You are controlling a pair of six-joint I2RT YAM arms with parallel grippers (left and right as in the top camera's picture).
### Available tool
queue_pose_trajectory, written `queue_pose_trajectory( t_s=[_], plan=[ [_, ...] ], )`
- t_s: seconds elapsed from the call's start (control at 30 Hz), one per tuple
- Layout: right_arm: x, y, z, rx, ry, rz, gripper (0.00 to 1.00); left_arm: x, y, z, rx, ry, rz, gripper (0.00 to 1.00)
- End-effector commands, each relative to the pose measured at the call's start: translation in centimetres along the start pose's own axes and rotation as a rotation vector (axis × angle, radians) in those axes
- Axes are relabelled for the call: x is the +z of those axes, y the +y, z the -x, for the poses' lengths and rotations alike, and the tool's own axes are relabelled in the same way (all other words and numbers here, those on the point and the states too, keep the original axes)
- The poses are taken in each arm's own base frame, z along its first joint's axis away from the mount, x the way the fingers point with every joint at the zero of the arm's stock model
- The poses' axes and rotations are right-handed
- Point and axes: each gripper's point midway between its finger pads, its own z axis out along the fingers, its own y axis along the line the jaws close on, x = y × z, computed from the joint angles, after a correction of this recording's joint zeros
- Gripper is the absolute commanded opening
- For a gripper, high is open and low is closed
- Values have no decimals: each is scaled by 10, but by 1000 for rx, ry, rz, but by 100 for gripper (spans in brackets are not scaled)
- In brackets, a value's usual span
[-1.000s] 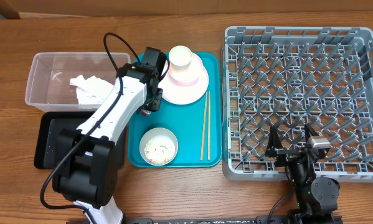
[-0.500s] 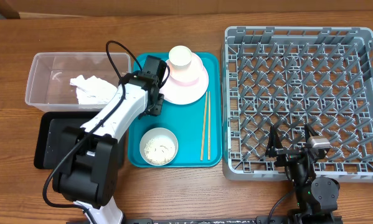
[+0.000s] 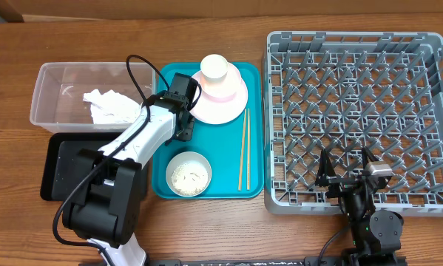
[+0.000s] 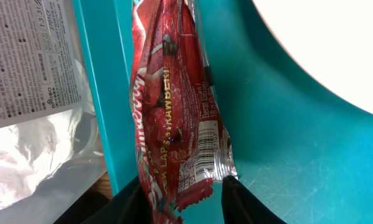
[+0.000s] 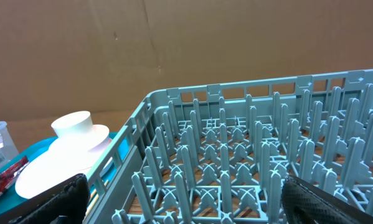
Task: Sort waste into correct bins and load items into the dishwasher
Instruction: 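Grasp the red snack wrapper with the left gripper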
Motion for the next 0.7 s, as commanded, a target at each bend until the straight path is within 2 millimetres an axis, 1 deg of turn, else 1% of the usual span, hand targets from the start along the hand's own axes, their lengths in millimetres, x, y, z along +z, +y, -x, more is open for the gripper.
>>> queue_pose_trajectory(
  t_s=[0.0,0.5,0.67],
  plan=[
    [0,0,-1,-3,-7,3,100,-5,-2,2,3,-16,-19,39],
    [0,0,-1,-3,-7,3,100,-3,-3,5,-25,-35,-24,38],
    [0,0,-1,-3,-7,3,100,-3,-3,5,-28,-35,-24,36]
  ],
)
